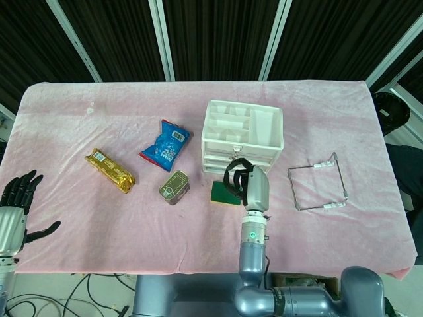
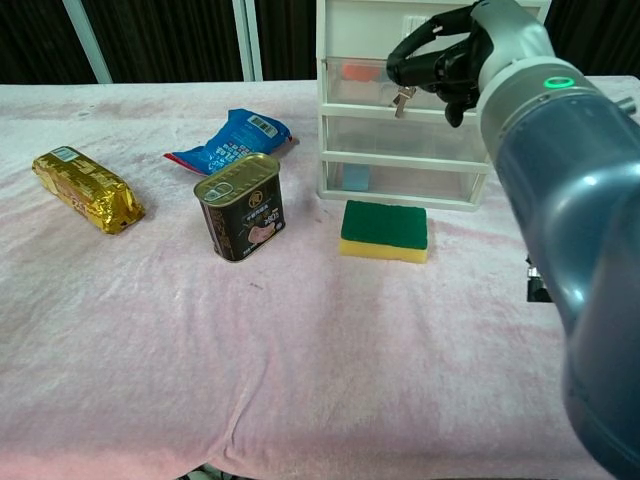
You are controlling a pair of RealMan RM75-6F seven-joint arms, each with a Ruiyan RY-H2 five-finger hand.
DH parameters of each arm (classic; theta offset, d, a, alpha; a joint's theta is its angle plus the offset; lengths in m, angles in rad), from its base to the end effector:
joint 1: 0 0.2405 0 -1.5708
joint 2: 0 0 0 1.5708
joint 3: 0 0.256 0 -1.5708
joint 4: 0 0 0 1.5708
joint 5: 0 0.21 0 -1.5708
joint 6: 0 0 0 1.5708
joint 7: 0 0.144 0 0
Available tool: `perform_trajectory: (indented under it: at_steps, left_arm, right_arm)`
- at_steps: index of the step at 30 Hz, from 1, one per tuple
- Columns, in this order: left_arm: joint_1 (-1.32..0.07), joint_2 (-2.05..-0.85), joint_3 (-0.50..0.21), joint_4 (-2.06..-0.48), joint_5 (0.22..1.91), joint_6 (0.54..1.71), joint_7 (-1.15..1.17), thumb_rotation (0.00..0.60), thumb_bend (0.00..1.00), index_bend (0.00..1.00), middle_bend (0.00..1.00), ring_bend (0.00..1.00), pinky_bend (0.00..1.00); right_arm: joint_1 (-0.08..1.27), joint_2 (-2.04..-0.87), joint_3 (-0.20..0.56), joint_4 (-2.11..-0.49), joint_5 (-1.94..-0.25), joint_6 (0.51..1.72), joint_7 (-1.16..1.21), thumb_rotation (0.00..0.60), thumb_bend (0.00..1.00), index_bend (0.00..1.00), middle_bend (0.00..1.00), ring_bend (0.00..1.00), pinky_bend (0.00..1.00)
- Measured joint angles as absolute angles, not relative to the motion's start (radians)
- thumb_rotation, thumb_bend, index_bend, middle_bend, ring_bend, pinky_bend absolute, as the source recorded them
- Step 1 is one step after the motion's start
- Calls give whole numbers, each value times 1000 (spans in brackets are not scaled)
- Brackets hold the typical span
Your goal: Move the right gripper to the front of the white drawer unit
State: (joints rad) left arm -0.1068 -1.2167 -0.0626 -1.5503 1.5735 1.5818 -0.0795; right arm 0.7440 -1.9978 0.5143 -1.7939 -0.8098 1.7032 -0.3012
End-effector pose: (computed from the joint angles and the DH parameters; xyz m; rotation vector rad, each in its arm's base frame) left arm -0.2943 0.1892 0.1440 -1.3569 -0.8693 -1.1176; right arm -0.0375 -0.2959 -0.0064 0.7869 -1.5907 1.4907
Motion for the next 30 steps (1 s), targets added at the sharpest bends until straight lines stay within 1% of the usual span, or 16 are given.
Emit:
perform_trajectory:
  at_steps: [3, 9, 12, 13, 15, 16, 17, 18, 19, 20, 22, 23, 24, 26, 30]
  left_arm:
    - [-106, -1217, -61, -1550, 1578, 1584, -75, 600, 33, 0, 0, 0, 0]
    - [-104, -1218, -58, -1549, 1583, 1588, -69, 600, 33, 0, 0, 0, 0]
    - [-104, -1218, -56, -1549, 1586, 1589, -65, 600, 33, 0, 0, 0, 0]
    - [-103, -1217, -56, -1549, 1586, 1590, -64, 600, 33, 0, 0, 0, 0]
    - [-103, -1217, -55, -1548, 1588, 1590, -59, 600, 33, 0, 0, 0, 0]
    - [-103, -1217, -54, -1548, 1588, 1590, -57, 600, 33, 0, 0, 0, 0]
    - [-102, -1216, -53, -1547, 1589, 1590, -54, 600, 34, 0, 0, 0, 0]
    - [-102, -1216, -52, -1547, 1590, 1589, -50, 600, 34, 0, 0, 0, 0]
    - [-102, -1215, -51, -1547, 1591, 1588, -47, 600, 33, 0, 0, 0, 0]
    - [-102, -1214, -50, -1546, 1591, 1588, -43, 600, 32, 0, 0, 0, 0]
    - [-101, -1212, -47, -1545, 1590, 1583, -30, 600, 29, 0, 0, 0, 0]
    - [-101, -1210, -45, -1546, 1588, 1579, -22, 600, 27, 0, 0, 0, 0]
    - [-101, -1207, -43, -1547, 1584, 1572, -11, 600, 26, 0, 0, 0, 0]
    - [-100, -1203, -41, -1550, 1578, 1563, 3, 600, 25, 0, 0, 0, 0]
    - [-100, -1195, -38, -1562, 1569, 1553, 34, 600, 25, 0, 0, 0, 0]
  right_arm:
    - [685, -1938, 439, -1860, -843, 1714, -299, 600, 415, 609, 842, 955, 828]
    - [566, -1751, 279, -1956, -917, 1727, -295, 600, 416, 610, 792, 907, 800]
    - [508, -1629, 182, -1979, -974, 1722, -282, 600, 416, 607, 715, 839, 735]
    - [485, -1576, 139, -1982, -1006, 1718, -272, 600, 414, 588, 662, 792, 680]
    - [450, -1500, 73, -1977, -1064, 1713, -254, 600, 404, 499, 536, 669, 539]
    - [427, -1452, 29, -1968, -1106, 1710, -240, 600, 386, 407, 438, 567, 427]
    - [410, -1419, -3, -1959, -1139, 1708, -228, 600, 366, 318, 351, 474, 335]
    - [393, -1388, -33, -1946, -1171, 1706, -217, 600, 345, 243, 281, 398, 272]
    - [370, -1350, -73, -1926, -1212, 1704, -204, 600, 311, 141, 183, 282, 200]
    - [353, -1325, -100, -1909, -1240, 1703, -197, 600, 276, 62, 98, 172, 154]
    - [317, -1273, -154, -1864, -1300, 1705, -187, 600, 224, 6, 20, 41, 116]
    - [301, -1254, -173, -1846, -1322, 1708, -185, 600, 201, 0, 3, 11, 107]
    - [284, -1237, -190, -1830, -1341, 1713, -184, 600, 186, 0, 0, 1, 104]
    - [247, -1202, -223, -1800, -1374, 1731, -186, 600, 158, 0, 0, 0, 101]
    - [200, -1173, -251, -1758, -1421, 1765, -183, 600, 151, 0, 0, 0, 100]
